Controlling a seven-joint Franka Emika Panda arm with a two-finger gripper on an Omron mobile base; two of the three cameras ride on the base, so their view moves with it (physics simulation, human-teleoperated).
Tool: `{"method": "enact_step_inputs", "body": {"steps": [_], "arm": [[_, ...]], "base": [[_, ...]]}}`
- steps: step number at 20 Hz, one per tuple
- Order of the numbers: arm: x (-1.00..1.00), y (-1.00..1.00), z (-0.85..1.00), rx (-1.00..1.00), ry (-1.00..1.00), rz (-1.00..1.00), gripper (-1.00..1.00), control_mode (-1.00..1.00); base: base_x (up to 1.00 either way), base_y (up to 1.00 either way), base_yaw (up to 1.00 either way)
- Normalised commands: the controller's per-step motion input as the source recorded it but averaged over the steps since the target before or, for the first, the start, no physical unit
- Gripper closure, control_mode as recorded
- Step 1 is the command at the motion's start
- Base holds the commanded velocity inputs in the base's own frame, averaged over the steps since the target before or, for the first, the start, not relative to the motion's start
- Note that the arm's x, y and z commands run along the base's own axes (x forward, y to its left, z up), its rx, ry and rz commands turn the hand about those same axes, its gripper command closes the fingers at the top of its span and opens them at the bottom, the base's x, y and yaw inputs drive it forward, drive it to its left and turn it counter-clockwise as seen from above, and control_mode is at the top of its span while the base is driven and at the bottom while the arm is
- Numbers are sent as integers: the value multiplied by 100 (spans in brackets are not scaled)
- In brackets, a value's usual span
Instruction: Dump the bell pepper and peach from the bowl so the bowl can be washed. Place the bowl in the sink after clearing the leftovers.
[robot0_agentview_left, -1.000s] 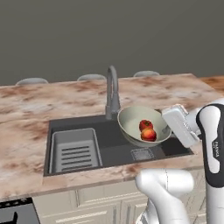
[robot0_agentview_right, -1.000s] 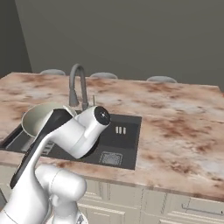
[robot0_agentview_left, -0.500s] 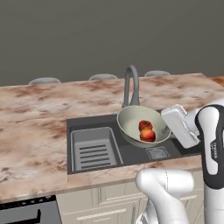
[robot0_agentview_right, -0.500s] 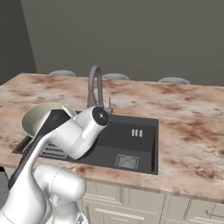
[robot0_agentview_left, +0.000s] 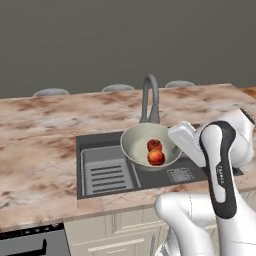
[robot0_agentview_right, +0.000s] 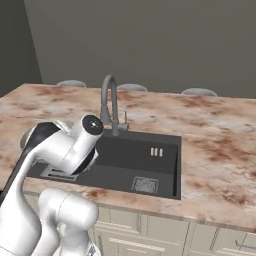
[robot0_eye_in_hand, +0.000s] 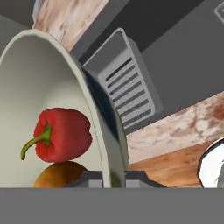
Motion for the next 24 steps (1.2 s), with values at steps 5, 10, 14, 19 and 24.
{"method": "enact_step_inputs", "body": {"steps": [5, 10, 14, 19, 24], "arm": [[50, 58, -18, -26, 0, -11, 100, -100], [77, 27, -18, -26, 0, -15, 100, -100], [78, 0, -21, -23, 0, -10, 100, -100], [27, 0, -3, -10, 2, -2, 100, -100], [0, 13, -5, -18, 9, 0, 100, -100]], "base": [[0, 0, 0], [0, 0, 0], [0, 0, 0], [0, 0, 0], [0, 0, 0]]}}
